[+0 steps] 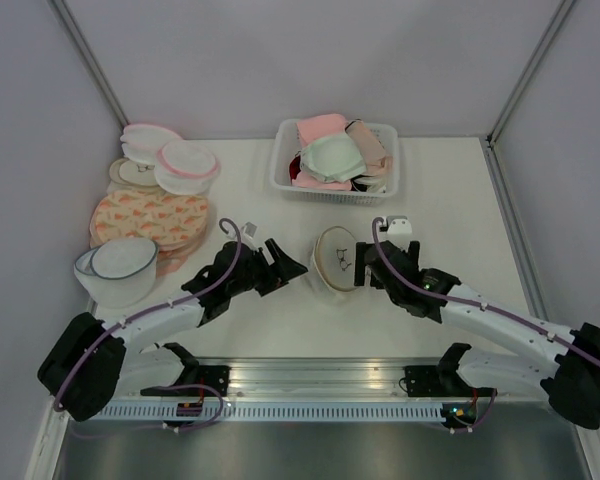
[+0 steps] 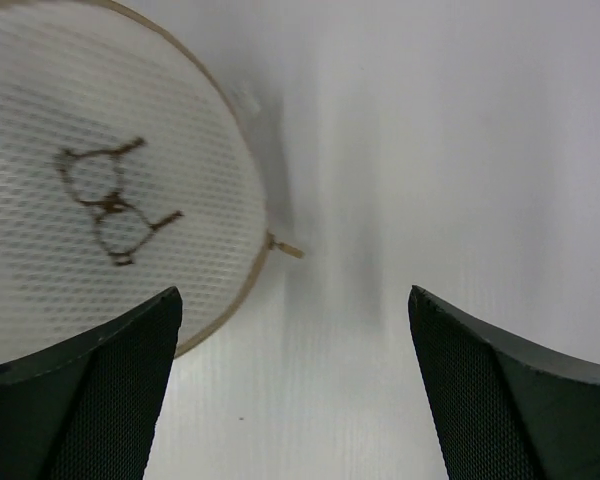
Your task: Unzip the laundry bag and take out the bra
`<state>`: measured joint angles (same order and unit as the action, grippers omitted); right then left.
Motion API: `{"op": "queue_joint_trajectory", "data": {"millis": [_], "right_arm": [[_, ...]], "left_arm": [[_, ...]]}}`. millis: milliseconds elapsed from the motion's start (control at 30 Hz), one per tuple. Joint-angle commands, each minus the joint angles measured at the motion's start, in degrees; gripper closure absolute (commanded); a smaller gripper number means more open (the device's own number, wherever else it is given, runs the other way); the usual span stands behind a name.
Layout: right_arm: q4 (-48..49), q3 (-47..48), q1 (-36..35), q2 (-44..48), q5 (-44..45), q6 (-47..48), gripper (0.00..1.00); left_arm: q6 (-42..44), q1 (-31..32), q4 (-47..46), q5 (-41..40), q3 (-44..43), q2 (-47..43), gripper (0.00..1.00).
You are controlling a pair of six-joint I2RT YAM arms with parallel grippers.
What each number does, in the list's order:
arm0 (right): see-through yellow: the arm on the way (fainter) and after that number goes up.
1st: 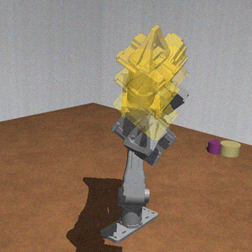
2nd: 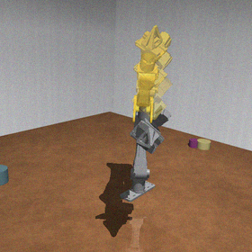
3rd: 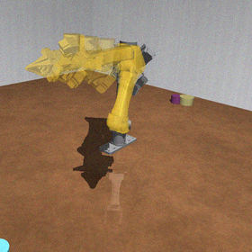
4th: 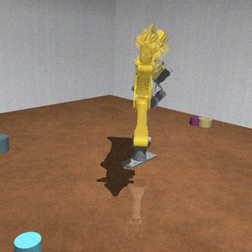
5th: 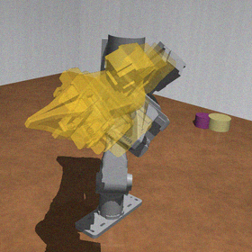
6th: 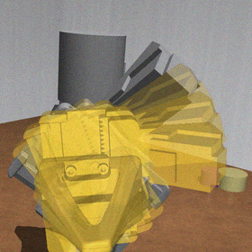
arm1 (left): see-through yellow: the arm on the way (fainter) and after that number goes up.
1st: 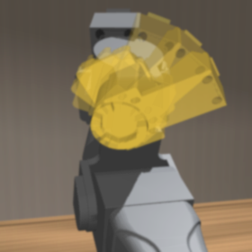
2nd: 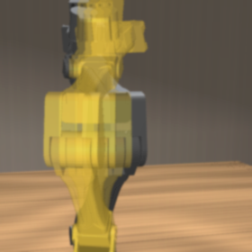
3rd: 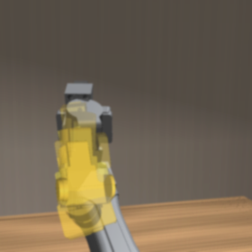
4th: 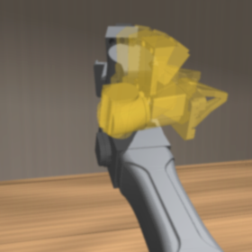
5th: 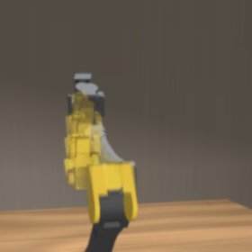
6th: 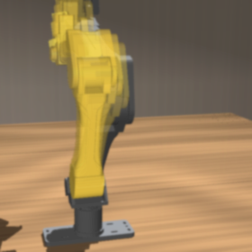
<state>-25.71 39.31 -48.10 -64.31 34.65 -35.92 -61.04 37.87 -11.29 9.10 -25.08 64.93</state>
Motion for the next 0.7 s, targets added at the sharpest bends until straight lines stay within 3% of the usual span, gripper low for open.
{"op": "queue_joint_trajectory", "data": {"millis": [0,200,467,533,567,667], "right_arm": [[4.63,1.29,0.11,4.19,-9.84,5.07,0.02],[8.21,2.88,0.19,4.29,-19.16,7.18,0.02],[9.1,12.62,0.11,-1.76,-19.28,8.94,0.02],[7.44,16.21,0.11,-5.36,-17.53,9.29,0.02],[6.04,17.37,0.11,-6.6,-16.99,9.29,0.02],[4.54,20.54,0.11,-11.09,-13.32,8.06,0.02]], "left_arm": [[0.47,-0.86,-6.19,-0.67,-0.05,3.36,0.16],[7.67,-1.13,-16.56,0.65,-2.59,10.55,0.19],[16.3,-1.31,-14.37,3.64,-13.4,23.57,0.28],[16.91,-1.31,-14.46,4.43,-14.55,27.16,0.46],[16.91,-1.39,-14.72,4.61,-15.25,28.14,0.63],[16.21,-1.31,-15.51,5.74,-15.44,31.13,0.81]]}}
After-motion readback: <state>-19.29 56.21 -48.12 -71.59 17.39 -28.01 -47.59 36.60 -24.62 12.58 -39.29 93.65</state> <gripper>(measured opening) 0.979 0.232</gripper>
